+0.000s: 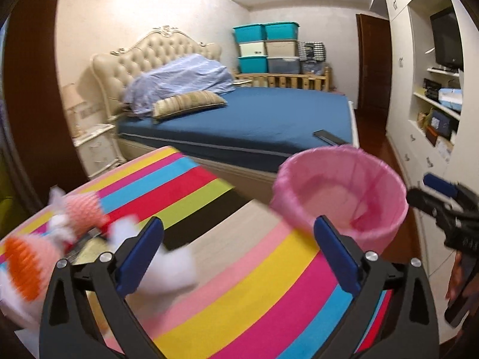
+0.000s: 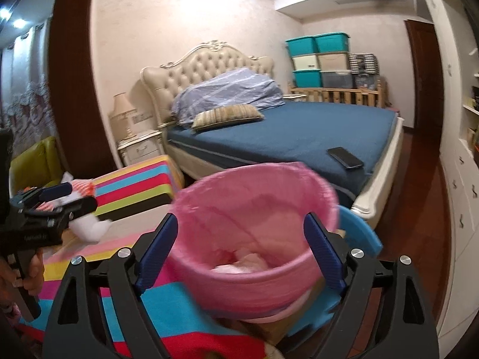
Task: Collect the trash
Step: 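Move both open tools back over the table items, then grasp the white tissue box with the left tool while the right tool grasps the L-shaped foam block, then carry the tissue box and foam block in both tools toward the pink wastebasket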
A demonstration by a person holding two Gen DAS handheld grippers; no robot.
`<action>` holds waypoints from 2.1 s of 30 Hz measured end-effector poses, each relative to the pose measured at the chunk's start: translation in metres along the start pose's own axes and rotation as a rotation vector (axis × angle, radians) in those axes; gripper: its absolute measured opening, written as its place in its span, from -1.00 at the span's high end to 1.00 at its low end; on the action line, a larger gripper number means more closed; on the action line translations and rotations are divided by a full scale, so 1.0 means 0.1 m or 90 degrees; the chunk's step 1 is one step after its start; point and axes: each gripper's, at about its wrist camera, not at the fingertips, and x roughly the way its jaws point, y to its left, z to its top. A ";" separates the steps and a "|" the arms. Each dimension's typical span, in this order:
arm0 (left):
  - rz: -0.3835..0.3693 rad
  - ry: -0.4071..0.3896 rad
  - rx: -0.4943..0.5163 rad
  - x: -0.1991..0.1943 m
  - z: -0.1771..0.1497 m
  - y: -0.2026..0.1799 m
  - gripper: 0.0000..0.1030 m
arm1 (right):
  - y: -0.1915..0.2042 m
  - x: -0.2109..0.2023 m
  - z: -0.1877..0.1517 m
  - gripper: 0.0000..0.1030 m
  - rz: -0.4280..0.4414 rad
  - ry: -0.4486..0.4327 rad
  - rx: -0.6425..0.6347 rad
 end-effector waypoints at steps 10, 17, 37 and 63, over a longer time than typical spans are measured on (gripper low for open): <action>0.121 0.015 -0.037 -0.85 -0.73 0.91 -0.90 | 1.14 0.28 -0.11 -0.64 0.106 0.057 -0.077; 0.225 0.035 -0.134 -1.22 -1.08 1.65 -0.90 | 1.87 0.43 -0.22 -0.65 0.144 0.085 -0.138; 0.284 0.078 -0.252 -1.04 -1.13 2.61 -0.89 | 2.54 1.31 -0.12 -0.65 0.148 0.185 -0.152; 0.273 0.034 -0.241 -1.14 -1.15 2.56 0.18 | 2.60 0.97 -0.17 0.33 0.173 0.151 -0.169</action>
